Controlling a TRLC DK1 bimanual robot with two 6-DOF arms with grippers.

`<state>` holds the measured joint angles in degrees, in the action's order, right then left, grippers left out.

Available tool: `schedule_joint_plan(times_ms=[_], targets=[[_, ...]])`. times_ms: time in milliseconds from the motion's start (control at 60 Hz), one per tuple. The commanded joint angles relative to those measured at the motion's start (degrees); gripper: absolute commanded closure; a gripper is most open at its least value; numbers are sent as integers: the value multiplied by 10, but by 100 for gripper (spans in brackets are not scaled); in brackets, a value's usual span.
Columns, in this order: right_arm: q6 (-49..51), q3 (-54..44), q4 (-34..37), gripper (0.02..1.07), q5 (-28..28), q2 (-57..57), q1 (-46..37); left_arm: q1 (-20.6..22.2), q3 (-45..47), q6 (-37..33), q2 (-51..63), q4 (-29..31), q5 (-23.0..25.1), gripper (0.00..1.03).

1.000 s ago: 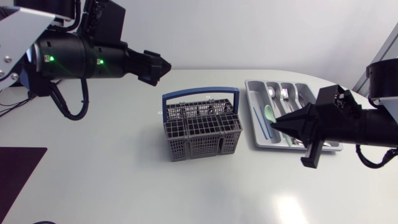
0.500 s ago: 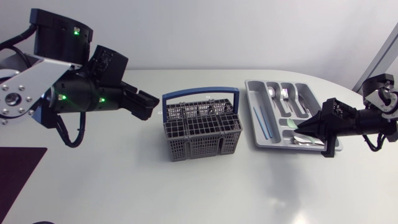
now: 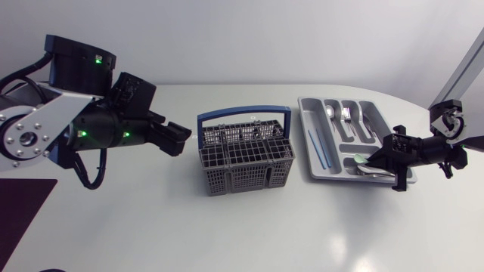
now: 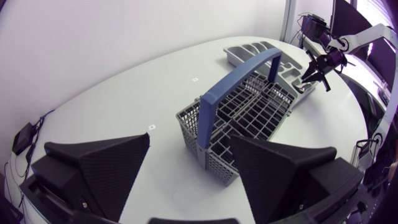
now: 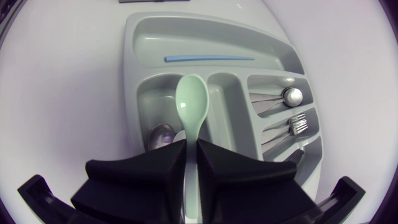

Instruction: Unload the cutlery basket into the drawer organizer.

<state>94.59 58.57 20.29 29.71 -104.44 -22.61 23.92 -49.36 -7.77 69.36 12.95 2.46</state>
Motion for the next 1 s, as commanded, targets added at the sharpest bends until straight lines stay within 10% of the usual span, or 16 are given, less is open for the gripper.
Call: schedule_joint_plan(times_ms=[0, 250, 533, 983], targets=[[23, 0, -8, 59, -8, -7, 3, -7, 19, -8, -3, -8, -4, 5], [-65, -37, -26, 9, 3, 87, 18, -24, 35, -15, 3, -9, -4, 5], [-306, -72, -50, 8, 18, 185, 177, -36, 44, -19, 37, -21, -4, 5], [-529, -38, -183, 8, -135, 68, 363, 2, -1, -12, 180, -49, -4, 5]])
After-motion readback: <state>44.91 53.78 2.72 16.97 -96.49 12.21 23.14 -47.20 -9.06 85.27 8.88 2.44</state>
